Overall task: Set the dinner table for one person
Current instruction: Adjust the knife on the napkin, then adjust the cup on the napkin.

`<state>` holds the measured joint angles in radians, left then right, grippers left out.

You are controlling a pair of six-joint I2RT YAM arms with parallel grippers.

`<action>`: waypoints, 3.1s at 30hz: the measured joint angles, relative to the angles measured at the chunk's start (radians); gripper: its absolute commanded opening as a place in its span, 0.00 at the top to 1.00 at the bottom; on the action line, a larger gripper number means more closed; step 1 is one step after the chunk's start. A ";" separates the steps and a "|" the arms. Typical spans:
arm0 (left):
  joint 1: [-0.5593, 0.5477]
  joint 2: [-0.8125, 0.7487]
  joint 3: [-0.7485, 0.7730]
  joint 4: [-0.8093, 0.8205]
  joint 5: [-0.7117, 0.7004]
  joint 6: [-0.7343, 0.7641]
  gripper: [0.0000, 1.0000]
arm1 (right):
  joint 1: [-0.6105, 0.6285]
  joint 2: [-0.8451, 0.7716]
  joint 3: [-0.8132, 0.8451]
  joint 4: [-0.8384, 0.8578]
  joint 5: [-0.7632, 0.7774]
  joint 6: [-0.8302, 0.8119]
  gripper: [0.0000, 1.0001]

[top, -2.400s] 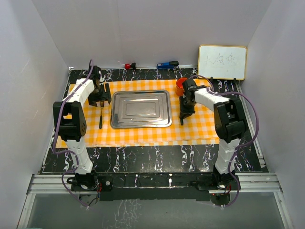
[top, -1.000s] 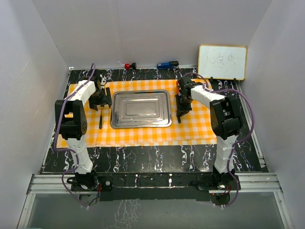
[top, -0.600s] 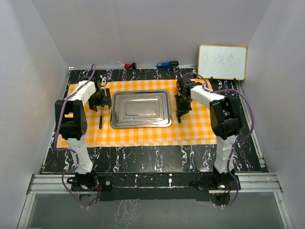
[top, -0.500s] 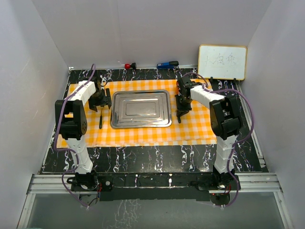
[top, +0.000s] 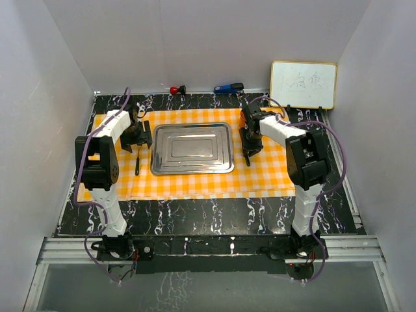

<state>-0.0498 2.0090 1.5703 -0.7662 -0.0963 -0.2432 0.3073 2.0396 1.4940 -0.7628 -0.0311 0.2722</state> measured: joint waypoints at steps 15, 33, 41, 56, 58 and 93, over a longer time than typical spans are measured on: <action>0.000 0.000 0.000 -0.006 -0.019 0.001 0.28 | -0.002 0.017 0.088 -0.034 -0.017 0.023 0.74; 0.000 0.000 0.033 0.003 0.009 -0.001 0.27 | -0.002 0.041 0.487 -0.109 0.004 -0.108 0.73; 0.000 0.000 0.033 0.003 0.010 0.004 0.27 | -0.003 0.124 0.487 -0.108 0.035 -0.148 0.73; 0.000 0.000 -0.003 0.007 0.007 0.015 0.27 | -0.015 0.129 0.577 -0.093 0.093 -0.196 0.72; 0.000 0.000 -0.003 0.010 0.008 0.014 0.27 | -0.015 0.129 0.575 -0.092 0.092 -0.196 0.71; 0.000 0.000 -0.003 0.010 0.006 0.010 0.27 | -0.027 0.220 0.519 0.045 0.116 -0.219 1.00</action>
<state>-0.0498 2.0090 1.5677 -0.7559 -0.0902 -0.2329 0.2802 2.2597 2.0129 -0.7177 0.0853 0.0532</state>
